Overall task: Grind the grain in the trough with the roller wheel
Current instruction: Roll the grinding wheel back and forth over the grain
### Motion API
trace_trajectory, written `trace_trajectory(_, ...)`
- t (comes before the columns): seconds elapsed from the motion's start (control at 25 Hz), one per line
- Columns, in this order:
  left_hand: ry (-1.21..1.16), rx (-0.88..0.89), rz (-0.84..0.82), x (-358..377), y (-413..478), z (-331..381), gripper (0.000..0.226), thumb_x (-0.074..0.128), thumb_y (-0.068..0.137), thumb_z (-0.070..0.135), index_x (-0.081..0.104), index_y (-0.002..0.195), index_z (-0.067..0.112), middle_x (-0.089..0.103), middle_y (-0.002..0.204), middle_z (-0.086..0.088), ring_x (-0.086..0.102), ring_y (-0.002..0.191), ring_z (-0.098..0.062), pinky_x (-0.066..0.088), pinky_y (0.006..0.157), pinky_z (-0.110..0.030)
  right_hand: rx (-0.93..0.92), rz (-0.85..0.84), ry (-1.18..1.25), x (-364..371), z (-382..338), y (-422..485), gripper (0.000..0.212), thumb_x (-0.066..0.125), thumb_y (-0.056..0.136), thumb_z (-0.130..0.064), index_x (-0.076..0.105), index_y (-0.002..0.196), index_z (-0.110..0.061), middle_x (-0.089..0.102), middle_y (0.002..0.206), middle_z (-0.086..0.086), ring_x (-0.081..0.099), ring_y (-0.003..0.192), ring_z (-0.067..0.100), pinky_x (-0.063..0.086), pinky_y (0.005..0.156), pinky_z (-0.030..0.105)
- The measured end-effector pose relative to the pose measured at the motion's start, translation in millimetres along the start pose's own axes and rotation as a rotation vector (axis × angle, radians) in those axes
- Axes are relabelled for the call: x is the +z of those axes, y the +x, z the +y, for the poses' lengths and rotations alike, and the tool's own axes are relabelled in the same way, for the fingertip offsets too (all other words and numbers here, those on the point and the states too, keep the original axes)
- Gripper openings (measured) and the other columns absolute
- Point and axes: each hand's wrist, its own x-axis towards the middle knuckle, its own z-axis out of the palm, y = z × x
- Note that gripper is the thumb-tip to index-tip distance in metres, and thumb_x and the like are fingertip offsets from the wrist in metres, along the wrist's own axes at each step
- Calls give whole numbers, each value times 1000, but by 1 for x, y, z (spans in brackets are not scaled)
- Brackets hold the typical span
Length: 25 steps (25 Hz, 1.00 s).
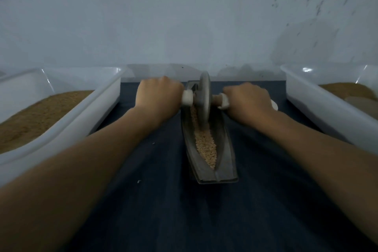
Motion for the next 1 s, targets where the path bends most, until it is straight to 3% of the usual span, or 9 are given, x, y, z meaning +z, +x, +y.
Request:
trace_trajectory(0.08,2,98,120,-4,-34,0,17,74,68,24,57,72,23,29,56,4,36,43,-23,15,45,-23,-97,160,-133,4,6,-41,34,67,79,-40,36,68,-30,41,63,-11,39,54,17,18,46,23)
trace_trajectory(0.2,-24,84,198,0,-45,-8,32,73,58,21,41,63,25,22,53,6,7,42,-13,6,49,-18,-153,273,-205,-1,12,-48,39,67,70,-44,31,64,-32,26,57,-13,21,45,10,8,48,18)
trace_trajectory(0.28,17,35,119,9,-27,-3,20,70,70,22,50,67,23,29,55,3,26,40,-19,17,46,-23,-94,148,-125,3,6,-24,34,68,80,-42,38,68,-32,40,61,-11,33,50,13,22,48,23)
trace_trajectory(0.4,-17,-76,-4,15,14,1,8,62,87,28,66,91,22,56,76,-4,62,70,-31,36,55,-33,24,42,-57,5,-6,20,12,63,92,-38,60,91,-27,65,88,3,59,78,28,39,61,34)
trace_trajectory(0.48,-56,-89,-32,15,17,2,9,62,88,29,66,91,22,51,74,-2,60,69,-29,36,56,-33,25,10,-63,2,-7,24,14,65,92,-38,63,96,-25,67,94,5,63,86,30,40,63,35)
trace_trajectory(0.56,-91,-70,36,16,-9,-1,7,64,82,30,61,78,25,38,64,6,48,56,-25,30,51,-30,-65,55,-109,-1,-2,5,18,69,86,-40,53,82,-32,61,80,-2,59,73,25,36,55,29)
trace_trajectory(0.64,-107,-9,128,11,-45,-2,27,70,71,32,45,63,29,24,55,11,25,43,-16,15,47,-21,-186,183,-202,-4,3,-27,34,72,73,-40,39,70,-34,41,60,-11,41,50,17,19,47,22)
trace_trajectory(0.76,-88,43,155,7,-52,-8,35,70,62,36,35,58,32,15,52,13,5,42,-8,6,48,-15,-214,251,-208,-8,7,-41,45,73,60,-39,28,66,-35,23,53,-14,21,42,13,8,50,16)
trace_trajectory(1.0,-53,-124,-81,2,5,8,7,58,89,22,64,90,21,45,72,0,55,67,-26,35,57,-33,52,-4,-62,-1,-12,14,10,62,93,-32,59,88,-25,65,87,1,63,83,27,42,62,33)
